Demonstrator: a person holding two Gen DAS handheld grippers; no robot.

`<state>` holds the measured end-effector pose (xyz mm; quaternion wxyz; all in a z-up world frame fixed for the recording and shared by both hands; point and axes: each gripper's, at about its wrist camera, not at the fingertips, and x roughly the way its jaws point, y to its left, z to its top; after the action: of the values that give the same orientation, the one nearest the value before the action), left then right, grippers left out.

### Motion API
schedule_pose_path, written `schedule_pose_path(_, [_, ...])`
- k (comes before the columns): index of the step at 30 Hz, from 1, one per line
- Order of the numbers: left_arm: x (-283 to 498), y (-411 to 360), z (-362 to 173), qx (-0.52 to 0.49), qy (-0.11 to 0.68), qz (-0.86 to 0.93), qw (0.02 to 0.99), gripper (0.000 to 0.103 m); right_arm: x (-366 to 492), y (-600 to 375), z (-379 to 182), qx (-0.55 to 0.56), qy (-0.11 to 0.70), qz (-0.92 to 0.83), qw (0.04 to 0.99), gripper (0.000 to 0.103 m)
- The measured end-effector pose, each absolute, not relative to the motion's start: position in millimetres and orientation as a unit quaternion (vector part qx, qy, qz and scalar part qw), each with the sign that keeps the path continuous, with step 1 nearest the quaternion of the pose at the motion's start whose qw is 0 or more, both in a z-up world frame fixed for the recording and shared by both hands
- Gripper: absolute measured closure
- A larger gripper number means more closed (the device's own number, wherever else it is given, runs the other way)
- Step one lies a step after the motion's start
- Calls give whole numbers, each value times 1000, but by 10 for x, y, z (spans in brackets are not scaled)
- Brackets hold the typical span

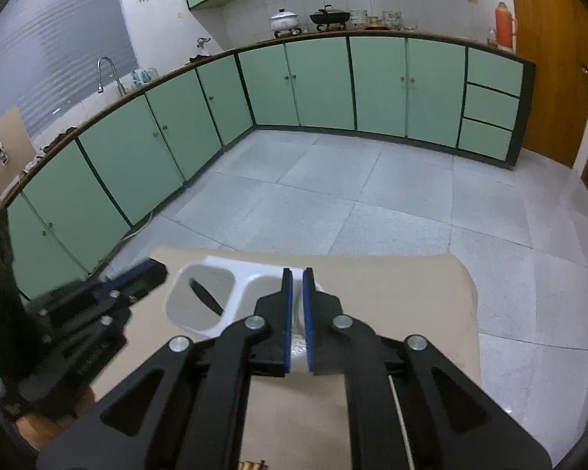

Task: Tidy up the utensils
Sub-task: 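Carry both spoons to the white utensil holder and release them inside, then move both open tools back to the chopsticks on the table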

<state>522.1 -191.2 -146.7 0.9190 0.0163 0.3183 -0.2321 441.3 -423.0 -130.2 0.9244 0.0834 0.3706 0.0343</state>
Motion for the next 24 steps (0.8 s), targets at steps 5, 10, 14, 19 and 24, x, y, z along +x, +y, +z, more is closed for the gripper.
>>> schedule_pose_path(5, [4768, -1613, -1184, 35, 285, -219, 932, 47, 3825, -4221, -1243, 75, 346, 31, 935, 69])
schedule_pose_path(10, [3885, -1220, -1162, 58, 257, -213, 941, 16, 2656, -4148, -1504, 58, 335, 40, 939, 69])
schedule_pose_path(14, [2961, -935, -1508, 71, 263, -215, 938, 13, 1697, -3845, -2014, 21, 348, 33, 937, 64])
schedule_pose_path(19, [2107, -809, -2102, 85, 299, -223, 924, 13, 959, -3334, -2682, -9, 393, 62, 917, 64])
schedule_pose_path(24, [1637, -596, -2396, 59, 310, -209, 925, 13, 834, -2953, -2993, -26, 410, 90, 907, 65])
